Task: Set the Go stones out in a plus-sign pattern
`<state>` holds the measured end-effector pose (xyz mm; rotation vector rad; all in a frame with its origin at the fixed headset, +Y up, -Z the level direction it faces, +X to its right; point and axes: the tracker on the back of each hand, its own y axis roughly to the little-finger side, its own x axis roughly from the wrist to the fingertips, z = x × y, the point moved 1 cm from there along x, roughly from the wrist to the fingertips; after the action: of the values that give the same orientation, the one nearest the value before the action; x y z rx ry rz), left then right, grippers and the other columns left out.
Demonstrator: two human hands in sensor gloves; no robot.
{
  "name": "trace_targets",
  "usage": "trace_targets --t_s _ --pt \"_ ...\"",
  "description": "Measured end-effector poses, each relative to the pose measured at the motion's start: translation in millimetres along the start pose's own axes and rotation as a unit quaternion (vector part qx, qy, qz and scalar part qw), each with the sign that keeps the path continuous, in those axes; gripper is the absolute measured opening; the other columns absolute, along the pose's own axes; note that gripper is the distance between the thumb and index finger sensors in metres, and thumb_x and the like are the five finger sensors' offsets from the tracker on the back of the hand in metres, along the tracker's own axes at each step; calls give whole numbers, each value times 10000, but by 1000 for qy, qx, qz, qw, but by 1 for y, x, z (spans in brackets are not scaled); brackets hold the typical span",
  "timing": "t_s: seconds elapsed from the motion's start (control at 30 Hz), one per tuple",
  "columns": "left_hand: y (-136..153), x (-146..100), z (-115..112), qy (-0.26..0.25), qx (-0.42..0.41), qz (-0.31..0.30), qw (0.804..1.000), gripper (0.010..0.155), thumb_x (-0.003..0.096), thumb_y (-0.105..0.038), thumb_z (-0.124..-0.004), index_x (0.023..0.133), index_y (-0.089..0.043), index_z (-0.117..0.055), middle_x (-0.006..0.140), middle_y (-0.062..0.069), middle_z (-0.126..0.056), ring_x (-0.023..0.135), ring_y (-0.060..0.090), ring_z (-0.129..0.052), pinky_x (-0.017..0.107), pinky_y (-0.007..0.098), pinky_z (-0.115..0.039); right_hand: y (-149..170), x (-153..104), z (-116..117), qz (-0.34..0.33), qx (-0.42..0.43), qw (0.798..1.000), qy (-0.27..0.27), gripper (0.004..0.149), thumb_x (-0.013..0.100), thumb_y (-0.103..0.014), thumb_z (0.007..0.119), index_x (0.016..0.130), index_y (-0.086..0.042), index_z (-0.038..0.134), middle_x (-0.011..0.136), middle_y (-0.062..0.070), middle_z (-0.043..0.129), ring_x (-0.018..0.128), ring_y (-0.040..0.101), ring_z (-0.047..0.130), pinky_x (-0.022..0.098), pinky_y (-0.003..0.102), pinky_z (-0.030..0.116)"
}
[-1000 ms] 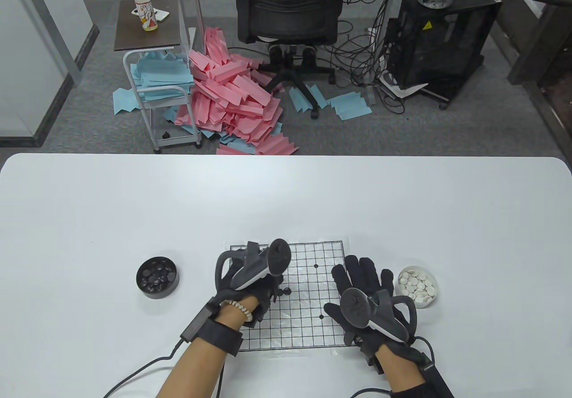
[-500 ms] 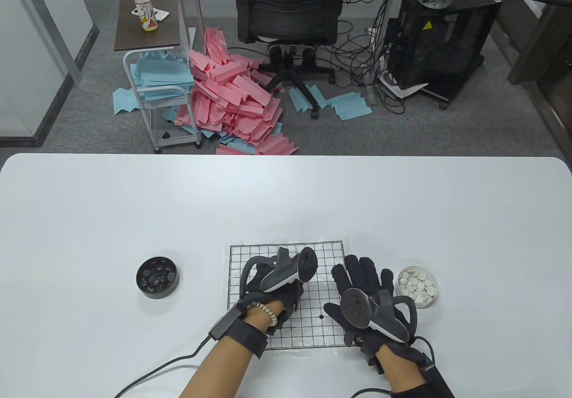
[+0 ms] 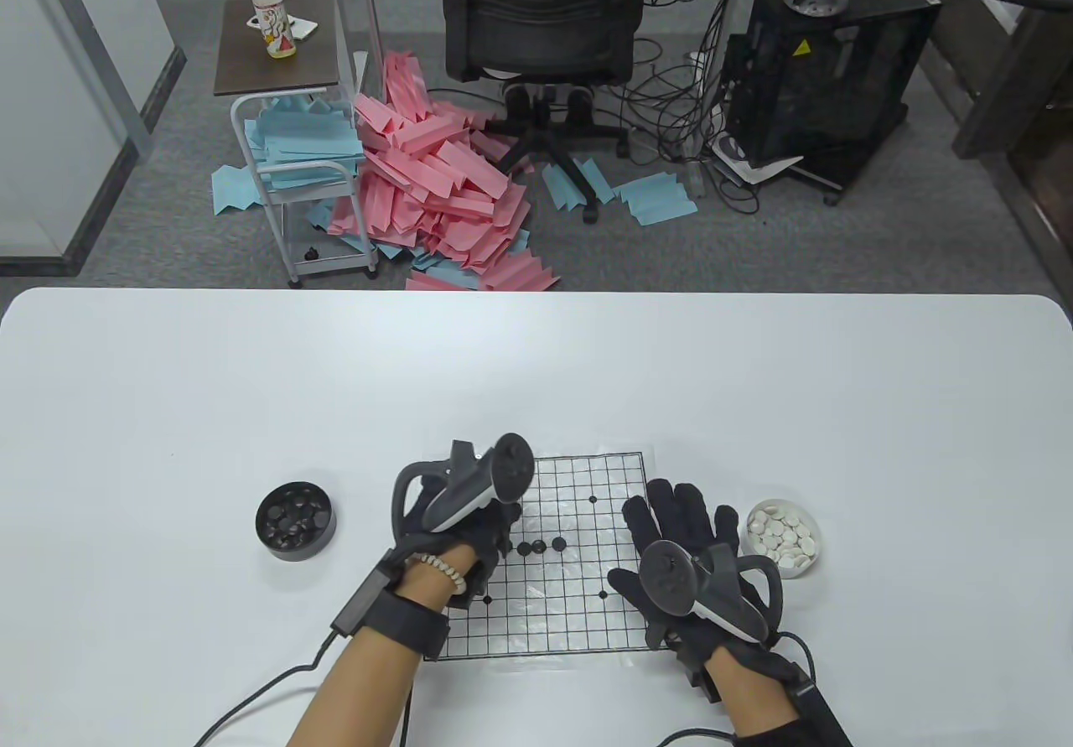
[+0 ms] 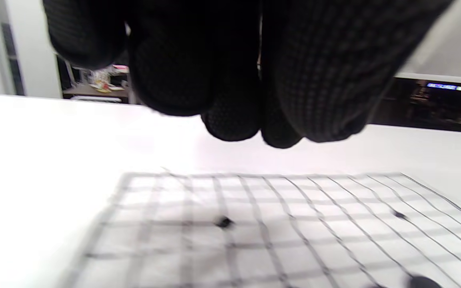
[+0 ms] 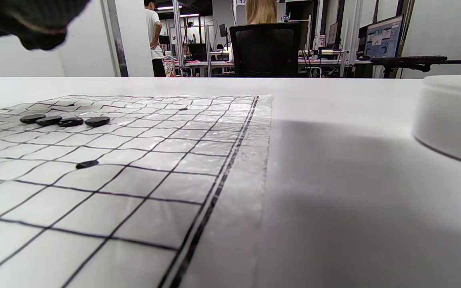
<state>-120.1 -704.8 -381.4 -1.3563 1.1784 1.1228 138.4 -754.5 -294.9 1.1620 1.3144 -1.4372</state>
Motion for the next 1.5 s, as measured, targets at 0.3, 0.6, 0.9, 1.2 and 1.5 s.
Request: trace_targets --t_s 0.3,0.6,0.9,1.2,1.5 --pt "108 -11 15 30 60 155 986 461 337 -394 -951 786 -291 -960 848 13 -1019 594 266 -1001 564 552 -747 -1 1 1 1 -5 1000 -3 822 441 -625 743 1124 -325 397 1223 46 258 1153 406 282 756 729 288" --pt "171 -15 -28 105 40 275 955 509 354 -369 -934 854 -280 -911 914 39 -984 636 277 -992 563 550 -743 -1 1 0 4 -5 1000 -6 823 440 -625 744 1124 -327 395 1223 44 256 1155 403 280 757 729 286" --pt "182 -13 -46 119 40 283 951 531 354 -383 -927 872 -275 -895 905 41 -981 584 266 -973 565 540 -739 -1 1 0 5 -6 1000 -8 820 443 -624 743 1123 -327 397 1223 47 258 1154 405 281 756 729 286" --pt "184 -12 -49 74 69 275 956 452 303 -387 -981 744 -289 -978 719 0 -1084 454 228 -1007 536 531 -779 -1 1 0 5 -6 1000 -10 821 441 -624 744 1123 -325 398 1224 47 255 1155 403 281 757 729 285" --pt "185 -17 -47 27 74 265 961 422 272 -411 -1004 675 -287 -1013 602 -18 -1097 415 213 -1011 541 534 -783 -1 1 0 6 -5 1000 -13 823 440 -624 745 1124 -327 396 1224 46 253 1155 403 279 757 729 283"
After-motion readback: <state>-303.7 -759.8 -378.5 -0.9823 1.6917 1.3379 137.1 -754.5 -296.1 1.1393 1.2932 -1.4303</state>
